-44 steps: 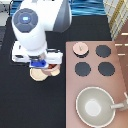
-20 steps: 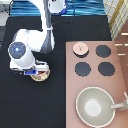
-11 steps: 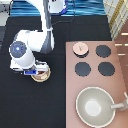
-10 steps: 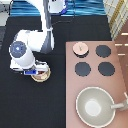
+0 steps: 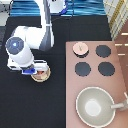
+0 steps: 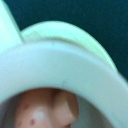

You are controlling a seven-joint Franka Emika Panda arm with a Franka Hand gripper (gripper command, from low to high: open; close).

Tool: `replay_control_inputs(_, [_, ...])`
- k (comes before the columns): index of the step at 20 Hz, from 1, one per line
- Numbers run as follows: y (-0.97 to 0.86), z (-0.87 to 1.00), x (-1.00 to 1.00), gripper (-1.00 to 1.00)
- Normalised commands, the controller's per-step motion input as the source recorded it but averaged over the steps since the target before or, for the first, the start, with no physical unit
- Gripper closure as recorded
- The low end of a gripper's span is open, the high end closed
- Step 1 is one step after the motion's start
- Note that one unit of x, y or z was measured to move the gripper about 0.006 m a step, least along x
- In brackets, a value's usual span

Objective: Take the lid off the pot, put the pot on the plate, and use the tool to push the pot to the front of the table.

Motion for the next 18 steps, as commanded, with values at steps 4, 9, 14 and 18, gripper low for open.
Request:
replay_control_inputs(4, [-0.32, 0.68, -0.65, -1.0])
replay_control_inputs(9, [-0.31, 0.35, -0.72, -1.0])
replay_control_inputs(14, [-0.42, 0.2, -0.78, -1.0])
replay_control_inputs(18, [-0.54, 0.05, -0.79, -1.0])
